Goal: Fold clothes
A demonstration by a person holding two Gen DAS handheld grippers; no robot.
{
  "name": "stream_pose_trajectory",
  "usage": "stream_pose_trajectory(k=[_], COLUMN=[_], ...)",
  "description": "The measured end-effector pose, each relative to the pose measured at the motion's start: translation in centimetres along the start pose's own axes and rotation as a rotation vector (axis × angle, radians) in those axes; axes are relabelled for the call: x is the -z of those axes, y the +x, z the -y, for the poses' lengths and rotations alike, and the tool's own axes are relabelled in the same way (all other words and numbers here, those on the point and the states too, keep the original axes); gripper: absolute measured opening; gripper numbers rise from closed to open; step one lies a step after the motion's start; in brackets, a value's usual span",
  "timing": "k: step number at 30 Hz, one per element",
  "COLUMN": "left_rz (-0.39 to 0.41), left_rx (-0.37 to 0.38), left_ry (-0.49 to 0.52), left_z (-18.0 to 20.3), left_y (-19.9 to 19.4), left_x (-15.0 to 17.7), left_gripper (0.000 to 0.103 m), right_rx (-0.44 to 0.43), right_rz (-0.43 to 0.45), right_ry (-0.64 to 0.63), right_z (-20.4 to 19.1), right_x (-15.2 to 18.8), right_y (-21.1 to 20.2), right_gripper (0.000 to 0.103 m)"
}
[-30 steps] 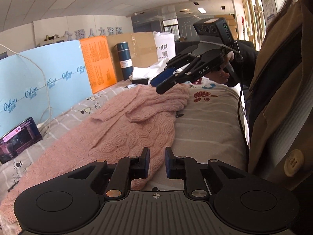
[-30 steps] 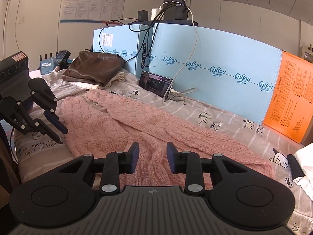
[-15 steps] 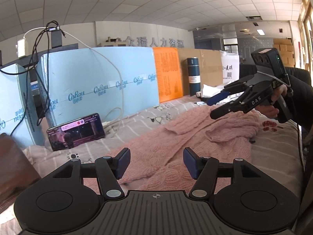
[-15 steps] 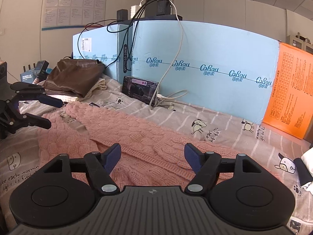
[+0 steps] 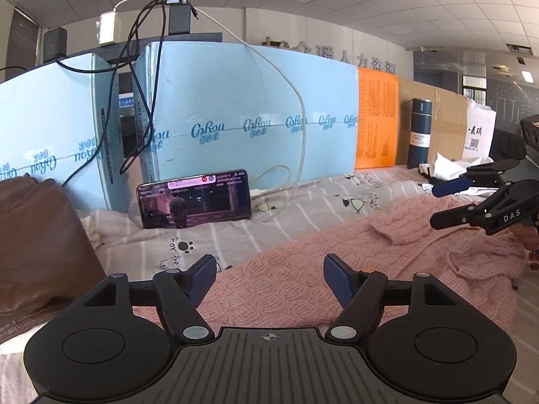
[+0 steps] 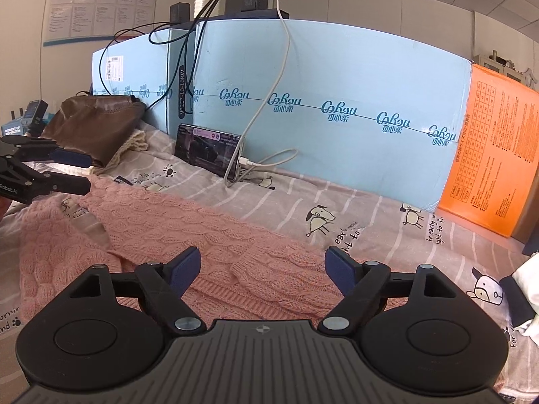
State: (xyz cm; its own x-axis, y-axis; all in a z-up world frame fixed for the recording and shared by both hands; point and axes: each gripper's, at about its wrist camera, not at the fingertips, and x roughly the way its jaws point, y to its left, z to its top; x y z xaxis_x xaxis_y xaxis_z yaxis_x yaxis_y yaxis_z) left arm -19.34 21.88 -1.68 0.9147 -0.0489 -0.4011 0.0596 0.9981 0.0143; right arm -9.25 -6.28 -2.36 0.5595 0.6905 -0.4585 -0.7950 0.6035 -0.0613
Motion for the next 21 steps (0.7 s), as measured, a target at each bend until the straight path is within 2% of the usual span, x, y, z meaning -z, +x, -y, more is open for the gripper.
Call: stream_pose_trajectory(k=[12,21], left_rz=[-0.068,-0.086], left_rx=[-0.051,-0.067], left_ry=[-0.099,-0.144], left_z=[-0.7,-1.7], left_y=[2.6,3.0], left_x=[-0.5,0.2], left_gripper=[0.086,0.087], right_rx=[0.081,0.124], right_rz=[-0.015,-0.027], right_ry=[0.058,0.080], right_z=[0.7,1.1], right_x=[-0.2,0.1], right_y=[2.3,2.4], right_gripper=[0.081,0.082])
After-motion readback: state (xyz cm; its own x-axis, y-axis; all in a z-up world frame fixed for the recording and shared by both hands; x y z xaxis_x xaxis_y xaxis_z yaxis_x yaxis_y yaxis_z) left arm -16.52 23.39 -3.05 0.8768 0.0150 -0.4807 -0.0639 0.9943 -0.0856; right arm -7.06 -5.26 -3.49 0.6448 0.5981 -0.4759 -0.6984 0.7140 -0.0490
